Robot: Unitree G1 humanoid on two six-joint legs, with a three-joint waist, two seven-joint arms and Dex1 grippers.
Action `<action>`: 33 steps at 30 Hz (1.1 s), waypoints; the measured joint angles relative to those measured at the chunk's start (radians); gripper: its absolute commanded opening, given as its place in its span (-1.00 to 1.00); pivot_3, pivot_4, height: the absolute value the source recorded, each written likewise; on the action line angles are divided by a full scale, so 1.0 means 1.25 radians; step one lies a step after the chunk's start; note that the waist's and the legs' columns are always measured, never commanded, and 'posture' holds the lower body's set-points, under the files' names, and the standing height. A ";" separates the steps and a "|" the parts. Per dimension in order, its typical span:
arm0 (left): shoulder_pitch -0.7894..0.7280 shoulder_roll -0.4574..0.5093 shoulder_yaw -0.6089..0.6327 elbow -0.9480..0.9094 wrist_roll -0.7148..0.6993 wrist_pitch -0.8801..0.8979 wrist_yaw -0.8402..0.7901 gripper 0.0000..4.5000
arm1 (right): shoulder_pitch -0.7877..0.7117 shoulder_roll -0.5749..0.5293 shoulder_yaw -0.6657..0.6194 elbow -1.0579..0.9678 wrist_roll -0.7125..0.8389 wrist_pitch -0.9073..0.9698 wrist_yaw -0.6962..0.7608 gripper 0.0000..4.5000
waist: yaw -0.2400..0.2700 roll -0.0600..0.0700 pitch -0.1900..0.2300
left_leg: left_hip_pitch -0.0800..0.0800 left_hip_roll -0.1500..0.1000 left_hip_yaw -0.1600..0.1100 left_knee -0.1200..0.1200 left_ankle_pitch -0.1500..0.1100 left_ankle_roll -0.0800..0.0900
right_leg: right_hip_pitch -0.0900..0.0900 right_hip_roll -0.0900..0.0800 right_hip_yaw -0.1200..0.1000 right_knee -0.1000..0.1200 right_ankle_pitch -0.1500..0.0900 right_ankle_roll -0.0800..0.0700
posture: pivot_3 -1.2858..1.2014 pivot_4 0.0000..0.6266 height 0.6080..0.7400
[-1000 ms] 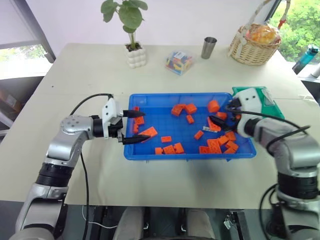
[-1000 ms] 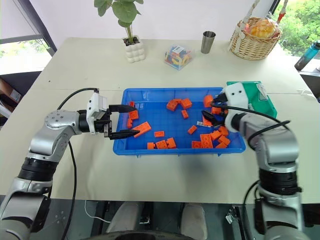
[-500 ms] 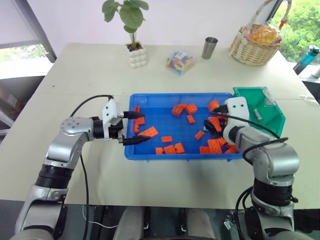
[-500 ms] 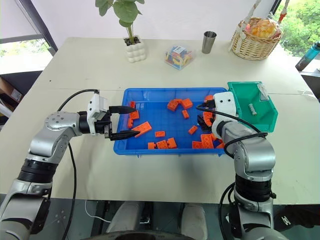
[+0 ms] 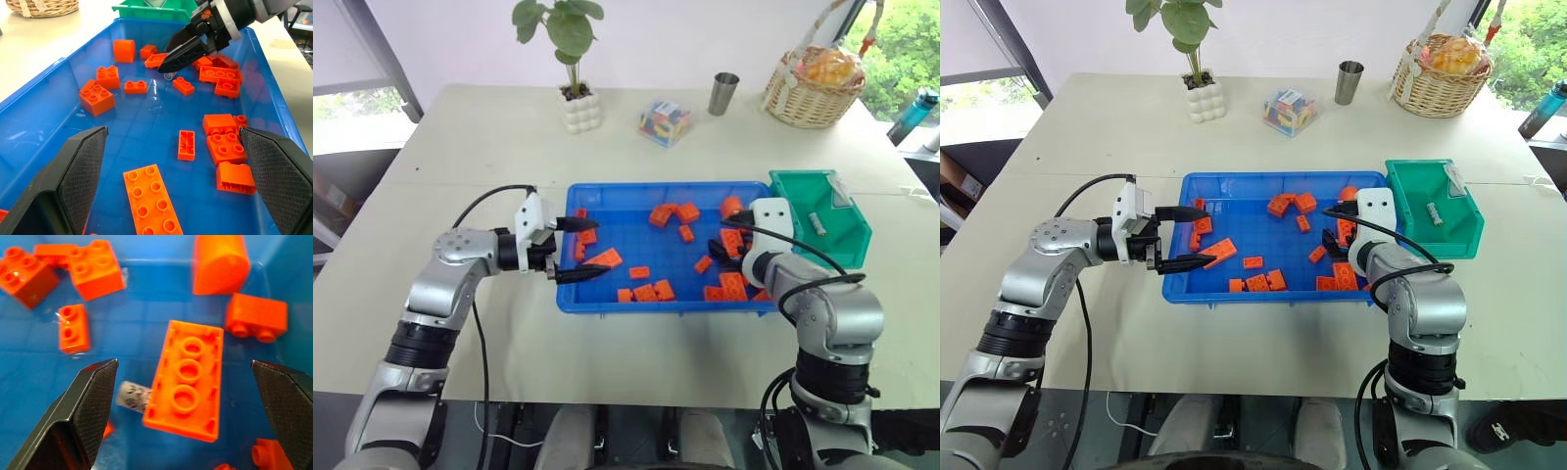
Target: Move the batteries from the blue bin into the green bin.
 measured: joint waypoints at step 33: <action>-0.007 -0.005 -0.002 0.010 0.001 -0.008 -0.001 1.00 | -0.133 -0.228 0.280 0.133 0.035 -0.272 0.322 0.73 | -0.012 0.000 0.000 | 0.000 0.000 0.000 -0.001 0.000 0.000 | 0.000 0.000 0.001 0.000 0.000 0.000 | 0.03 -0.52 0.07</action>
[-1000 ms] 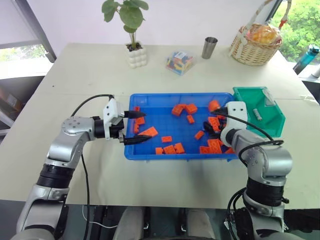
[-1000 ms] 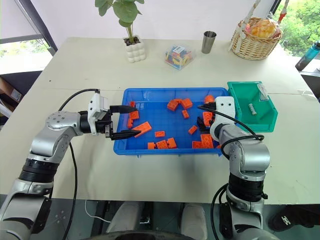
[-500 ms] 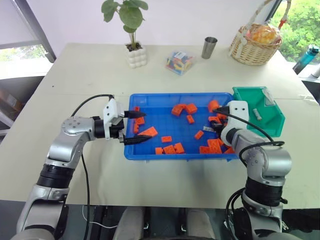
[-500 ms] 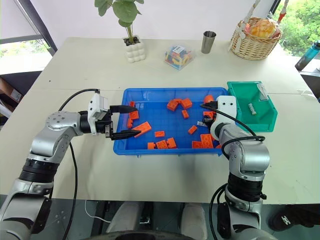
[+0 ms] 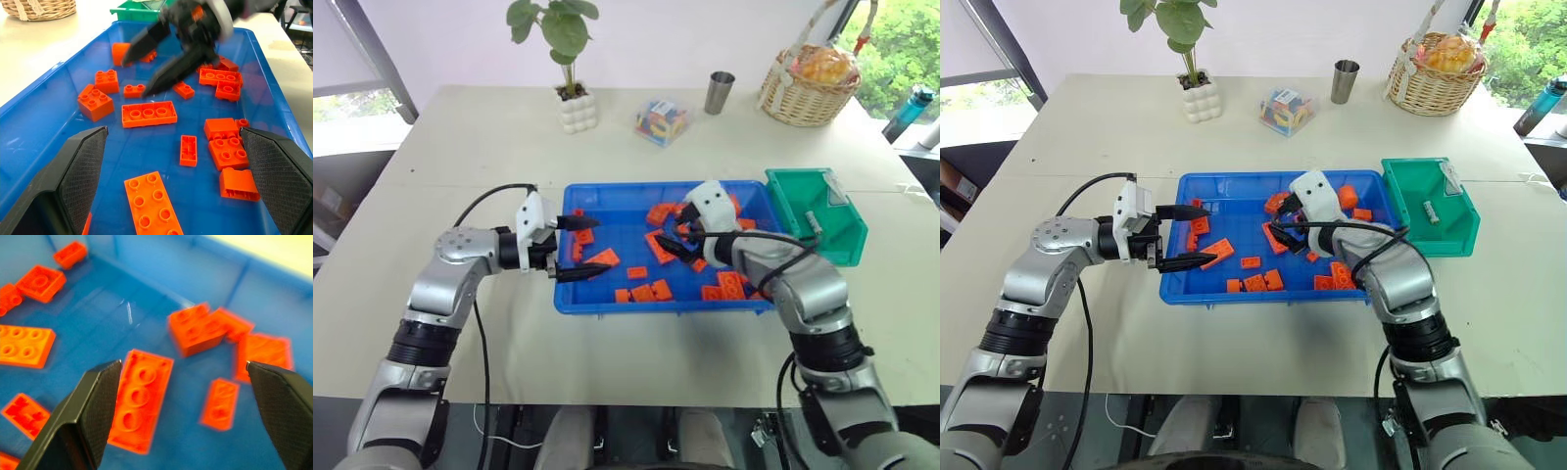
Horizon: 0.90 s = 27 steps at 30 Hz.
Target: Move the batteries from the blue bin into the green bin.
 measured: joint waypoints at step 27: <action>-0.002 0.005 0.001 -0.010 0.000 0.000 0.002 1.00 | 0.113 -0.282 -0.021 0.230 0.012 -0.336 0.438 0.50 | 0.010 0.000 0.000 | 0.000 0.000 0.000 0.002 0.000 0.000 | 0.002 -0.002 -0.002 -0.001 0.000 0.000 | 0.03 -0.52 0.07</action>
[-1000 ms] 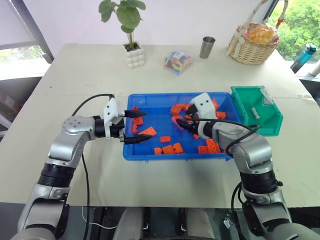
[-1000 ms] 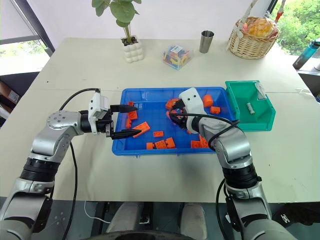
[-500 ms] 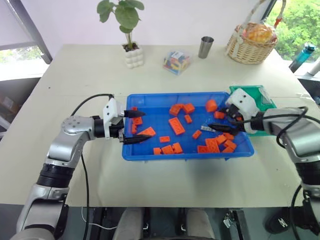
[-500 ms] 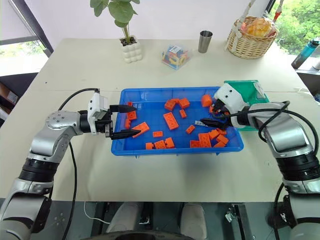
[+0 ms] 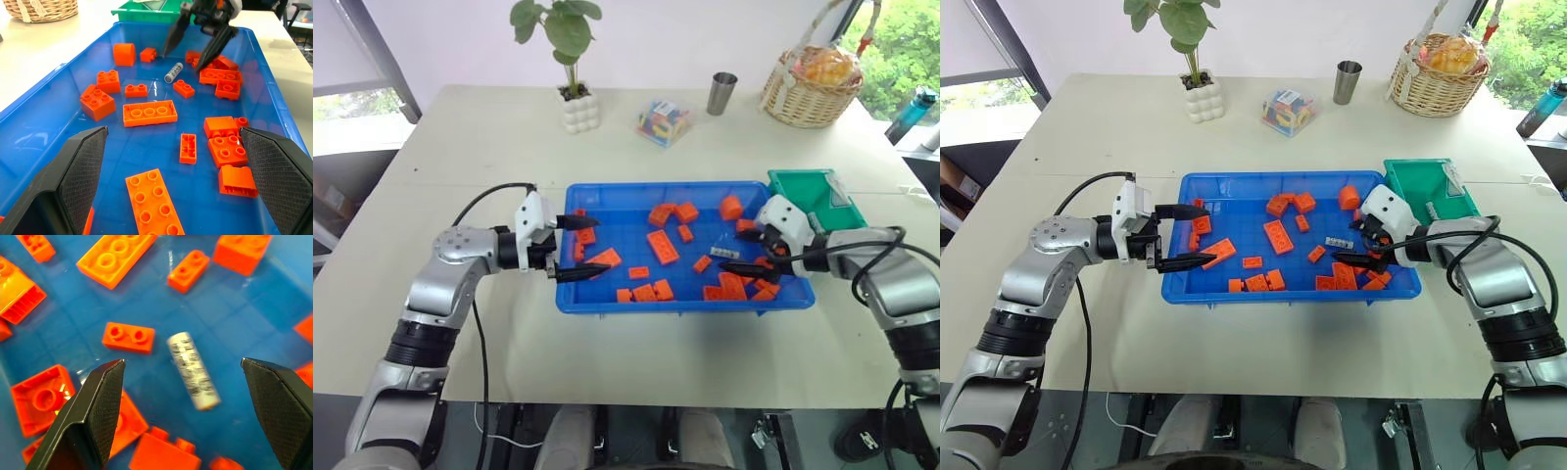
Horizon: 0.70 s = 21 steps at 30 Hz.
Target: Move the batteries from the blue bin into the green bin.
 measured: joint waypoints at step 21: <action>-0.021 -0.004 0.000 0.015 0.000 -0.012 -0.009 1.00 | -0.016 0.022 -0.010 0.015 -0.018 0.006 -0.044 0.01 | 0.008 0.000 0.000 | 0.000 0.000 0.000 0.001 0.000 0.000 | 0.001 0.000 0.000 0.000 0.000 0.000 | 0.03 -0.52 0.07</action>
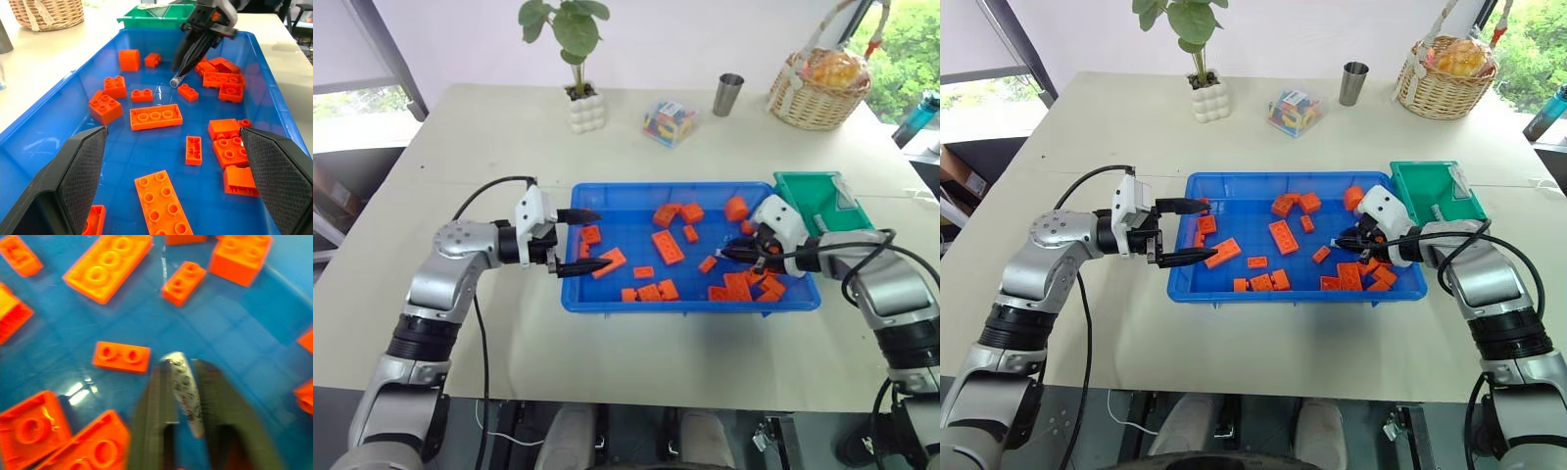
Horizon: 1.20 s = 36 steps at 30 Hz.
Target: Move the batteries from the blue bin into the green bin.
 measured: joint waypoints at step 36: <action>-0.005 0.000 0.000 0.024 0.001 -0.019 -0.009 1.00 | -0.102 -0.024 -0.234 -0.079 0.063 0.192 -0.168 -0.97 | 0.002 0.000 0.000 | 0.000 -0.001 -0.001 0.000 0.000 0.000 | 0.001 -0.001 -0.001 0.000 0.000 0.000 | 0.03 -0.52 0.07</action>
